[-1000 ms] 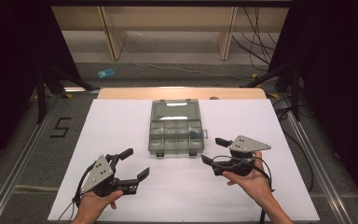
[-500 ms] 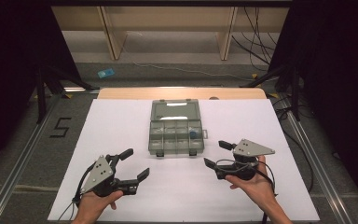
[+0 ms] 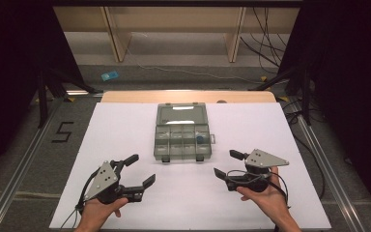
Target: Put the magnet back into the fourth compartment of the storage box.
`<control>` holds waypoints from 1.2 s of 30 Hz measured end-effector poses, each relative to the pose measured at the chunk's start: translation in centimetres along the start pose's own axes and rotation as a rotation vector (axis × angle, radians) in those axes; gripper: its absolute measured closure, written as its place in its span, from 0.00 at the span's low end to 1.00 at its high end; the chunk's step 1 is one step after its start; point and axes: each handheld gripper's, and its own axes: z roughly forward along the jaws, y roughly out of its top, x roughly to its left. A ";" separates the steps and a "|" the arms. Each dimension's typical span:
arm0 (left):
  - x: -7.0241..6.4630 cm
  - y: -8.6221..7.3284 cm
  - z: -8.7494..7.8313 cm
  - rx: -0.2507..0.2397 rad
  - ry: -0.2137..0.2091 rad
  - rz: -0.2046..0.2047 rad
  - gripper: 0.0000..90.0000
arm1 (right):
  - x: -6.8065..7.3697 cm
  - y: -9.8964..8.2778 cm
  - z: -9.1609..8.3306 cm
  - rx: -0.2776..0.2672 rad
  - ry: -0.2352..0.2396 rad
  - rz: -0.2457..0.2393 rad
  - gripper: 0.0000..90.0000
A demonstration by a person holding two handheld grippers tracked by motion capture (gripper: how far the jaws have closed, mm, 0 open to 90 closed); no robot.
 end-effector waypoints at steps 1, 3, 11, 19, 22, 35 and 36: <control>0.0 0.0 0.0 0.000 0.000 -0.001 0.18 | 0.0 0.0 -0.1 0.005 0.002 0.003 0.20; 0.0 0.0 0.0 0.000 0.000 0.002 0.18 | 0.1 -0.1 -0.3 0.006 -0.003 -0.002 0.19; 0.0 0.0 0.0 0.000 -0.001 0.002 0.18 | 0.7 -0.6 -0.9 -0.005 -0.014 0.011 0.19; -0.1 0.0 0.1 0.000 -0.002 0.000 0.18 | 0.8 -1.0 -1.6 -0.023 -0.037 -0.006 0.19; -0.1 0.0 0.1 0.000 -0.002 0.001 0.18 | 0.8 -1.1 -1.7 -0.018 -0.034 0.009 0.19; -0.1 0.0 0.1 -0.002 -0.003 0.001 0.18 | 0.8 -1.0 -1.7 -0.047 -0.046 0.011 0.19; -0.1 0.0 0.1 -0.001 -0.003 0.001 0.18 | 0.7 -0.9 -1.7 -0.042 -0.044 0.015 0.19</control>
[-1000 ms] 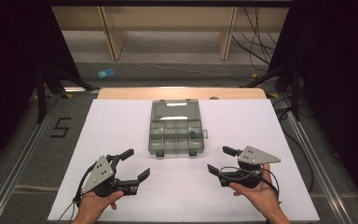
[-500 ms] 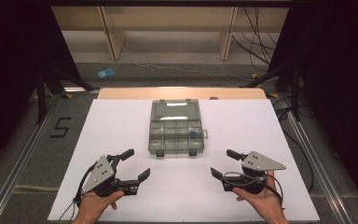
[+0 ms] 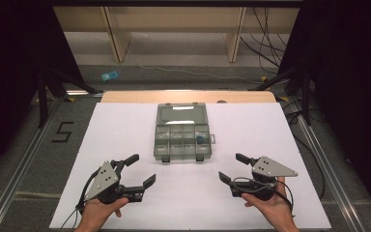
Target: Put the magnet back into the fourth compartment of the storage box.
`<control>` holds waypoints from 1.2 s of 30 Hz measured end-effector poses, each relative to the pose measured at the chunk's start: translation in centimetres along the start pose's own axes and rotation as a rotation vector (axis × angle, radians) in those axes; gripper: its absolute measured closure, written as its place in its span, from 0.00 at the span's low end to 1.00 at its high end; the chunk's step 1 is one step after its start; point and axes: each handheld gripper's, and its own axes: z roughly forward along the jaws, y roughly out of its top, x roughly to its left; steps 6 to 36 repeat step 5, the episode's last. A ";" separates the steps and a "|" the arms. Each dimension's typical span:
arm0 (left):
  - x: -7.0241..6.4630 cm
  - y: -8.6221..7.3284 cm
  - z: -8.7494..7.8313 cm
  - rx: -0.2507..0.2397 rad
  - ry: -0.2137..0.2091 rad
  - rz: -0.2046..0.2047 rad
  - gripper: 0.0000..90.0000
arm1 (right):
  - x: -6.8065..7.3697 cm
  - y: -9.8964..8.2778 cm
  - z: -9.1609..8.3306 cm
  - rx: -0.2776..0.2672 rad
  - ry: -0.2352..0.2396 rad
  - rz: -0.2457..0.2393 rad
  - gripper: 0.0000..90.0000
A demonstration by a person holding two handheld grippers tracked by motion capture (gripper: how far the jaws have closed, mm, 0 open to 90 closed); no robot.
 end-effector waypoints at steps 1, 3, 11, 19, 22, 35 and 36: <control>0.0 0.0 0.0 -0.001 0.000 0.000 0.18 | 0.0 0.0 0.0 -0.001 -0.001 -0.003 0.19; 0.0 0.0 0.0 0.000 0.000 -0.001 0.18 | -0.1 0.0 0.0 0.002 -0.002 -0.003 0.18; 0.0 0.0 0.0 0.000 0.000 -0.001 0.18 | 0.0 0.0 0.0 0.005 -0.001 0.000 0.18; 0.0 0.0 0.0 0.000 0.000 -0.001 0.18 | 0.0 0.0 0.0 0.005 -0.001 0.000 0.18; 0.0 0.0 0.0 0.000 0.000 -0.001 0.18 | 0.0 0.0 0.0 0.005 -0.001 0.000 0.18; 0.0 0.0 0.0 0.000 0.000 -0.001 0.18 | 0.0 0.0 0.0 0.005 -0.001 0.000 0.18; 0.0 0.0 0.0 0.000 0.000 -0.001 0.18 | 0.0 0.0 0.0 0.005 -0.001 0.000 0.18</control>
